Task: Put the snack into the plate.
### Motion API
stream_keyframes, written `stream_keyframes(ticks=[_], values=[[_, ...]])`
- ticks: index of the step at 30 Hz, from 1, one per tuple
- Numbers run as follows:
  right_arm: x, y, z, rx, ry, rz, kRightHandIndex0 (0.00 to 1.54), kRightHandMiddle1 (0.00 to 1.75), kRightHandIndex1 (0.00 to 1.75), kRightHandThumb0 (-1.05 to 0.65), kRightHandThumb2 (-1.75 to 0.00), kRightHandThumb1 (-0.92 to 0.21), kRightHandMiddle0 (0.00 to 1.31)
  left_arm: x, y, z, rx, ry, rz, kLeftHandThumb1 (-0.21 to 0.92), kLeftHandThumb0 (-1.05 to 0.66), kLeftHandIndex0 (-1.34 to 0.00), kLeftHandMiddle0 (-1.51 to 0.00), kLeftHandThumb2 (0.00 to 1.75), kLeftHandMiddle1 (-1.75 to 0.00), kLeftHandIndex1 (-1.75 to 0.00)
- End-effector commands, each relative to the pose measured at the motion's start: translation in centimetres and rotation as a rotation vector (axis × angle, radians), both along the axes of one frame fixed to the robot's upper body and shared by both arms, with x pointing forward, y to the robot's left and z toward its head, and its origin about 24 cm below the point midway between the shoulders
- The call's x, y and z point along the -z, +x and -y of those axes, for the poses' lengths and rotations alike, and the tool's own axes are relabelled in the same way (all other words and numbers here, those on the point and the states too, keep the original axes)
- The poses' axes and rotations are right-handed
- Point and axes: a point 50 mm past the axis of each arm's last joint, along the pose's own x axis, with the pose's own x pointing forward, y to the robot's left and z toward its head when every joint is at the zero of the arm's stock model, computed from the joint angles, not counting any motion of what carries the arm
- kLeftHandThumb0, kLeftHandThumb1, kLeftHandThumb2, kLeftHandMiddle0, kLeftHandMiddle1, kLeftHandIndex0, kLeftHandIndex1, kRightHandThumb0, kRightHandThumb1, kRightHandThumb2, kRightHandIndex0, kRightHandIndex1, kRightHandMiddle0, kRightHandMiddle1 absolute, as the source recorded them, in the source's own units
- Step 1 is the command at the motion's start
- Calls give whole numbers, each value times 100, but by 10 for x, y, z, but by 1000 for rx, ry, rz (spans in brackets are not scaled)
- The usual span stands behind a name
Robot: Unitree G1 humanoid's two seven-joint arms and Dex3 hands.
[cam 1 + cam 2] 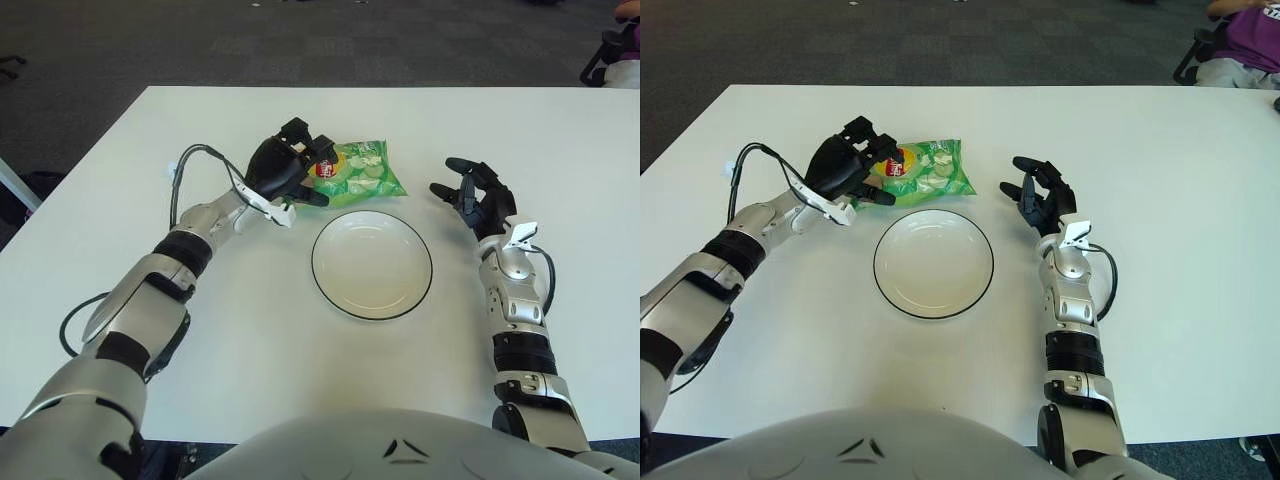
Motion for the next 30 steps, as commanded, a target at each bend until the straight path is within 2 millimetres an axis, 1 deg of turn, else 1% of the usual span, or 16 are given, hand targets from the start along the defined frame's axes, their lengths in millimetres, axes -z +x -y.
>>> stream_keyframes(ticks=[1, 15, 30], values=[[-4, 3, 1, 2, 12, 18, 98, 62, 0, -38, -74, -92, 45, -3, 4, -3, -27, -34, 14, 92, -36, -54, -42, 19, -132, -138], [-3, 6, -3, 1, 13, 17, 98, 62, 0, -38, -74, -92, 45, -9, 8, -11, -44, -81, 35, 92, -36, -53, -43, 21, -124, -139], [-4, 8, -6, 1, 13, 17, 98, 62, 0, -38, -74, -92, 45, -15, 12, -14, -55, -139, 61, 92, -36, -48, -46, 25, -111, -144]])
